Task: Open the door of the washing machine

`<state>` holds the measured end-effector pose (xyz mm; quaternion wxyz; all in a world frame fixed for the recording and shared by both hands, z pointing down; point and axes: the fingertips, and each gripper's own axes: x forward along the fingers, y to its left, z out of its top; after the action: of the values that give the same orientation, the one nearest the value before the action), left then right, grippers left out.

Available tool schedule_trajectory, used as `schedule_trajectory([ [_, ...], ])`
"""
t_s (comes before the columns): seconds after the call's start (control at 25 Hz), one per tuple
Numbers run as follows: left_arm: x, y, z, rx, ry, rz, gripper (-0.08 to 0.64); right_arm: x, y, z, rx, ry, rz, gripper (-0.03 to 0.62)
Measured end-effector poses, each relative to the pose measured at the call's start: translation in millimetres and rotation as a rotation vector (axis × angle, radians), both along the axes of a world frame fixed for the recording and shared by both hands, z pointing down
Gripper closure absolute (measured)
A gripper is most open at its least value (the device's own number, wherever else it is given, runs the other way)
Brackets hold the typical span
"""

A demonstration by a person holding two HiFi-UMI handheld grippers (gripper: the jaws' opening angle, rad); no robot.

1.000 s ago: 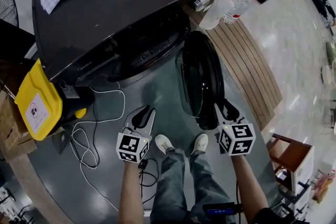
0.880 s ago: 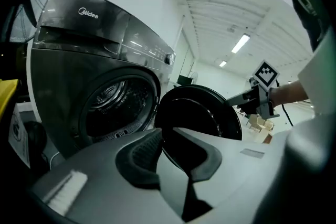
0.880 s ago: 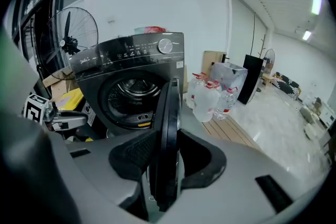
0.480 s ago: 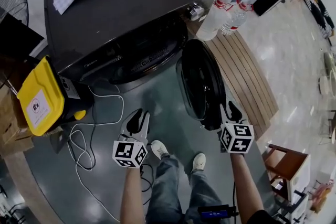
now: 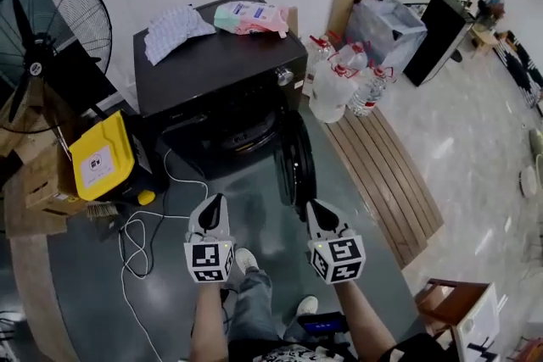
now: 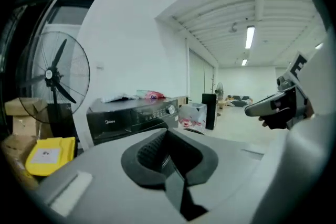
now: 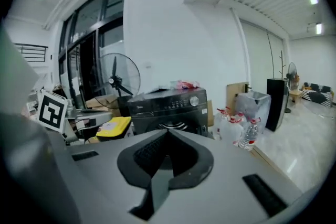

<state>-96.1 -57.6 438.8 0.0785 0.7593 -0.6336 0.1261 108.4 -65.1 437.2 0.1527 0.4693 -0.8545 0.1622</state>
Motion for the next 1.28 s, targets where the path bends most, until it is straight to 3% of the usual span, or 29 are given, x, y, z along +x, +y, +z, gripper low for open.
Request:
schedule_trajectory([
  [0.12,33.0,48.1,-44.0,0.024,-0.032,-0.057,0.558,18.0,47.2,-38.1,0.021,-0.039,-0.049,0.591],
  [0.28,75.8,110.4,-82.8,0.041,0.067,-0.098,0.558,44.1,102.1,-67.4,0.006,-0.093,-0.095,0.591],
  [0.48,111.7,167.2,-107.2,0.027,0.165,-0.091,0.558,73.5,147.5,-96.1,0.045,-0.079,-0.102,0.591],
  [0.84,112.7,204.2,-122.7,0.077,0.152,-0.13,0.558,73.1,175.2,-119.6,0.106,-0.115,-0.124,0.591],
  [1.12,111.9,214.0,-120.1,0.087,0.199,-0.139,0.558,63.9,191.7,-112.9,0.077,-0.097,-0.178,0.591],
  [1.28,112.7,217.3,-124.1,0.111,0.274,-0.117,0.558,60.7,197.7,-110.9,0.067,-0.102,-0.207,0.591],
])
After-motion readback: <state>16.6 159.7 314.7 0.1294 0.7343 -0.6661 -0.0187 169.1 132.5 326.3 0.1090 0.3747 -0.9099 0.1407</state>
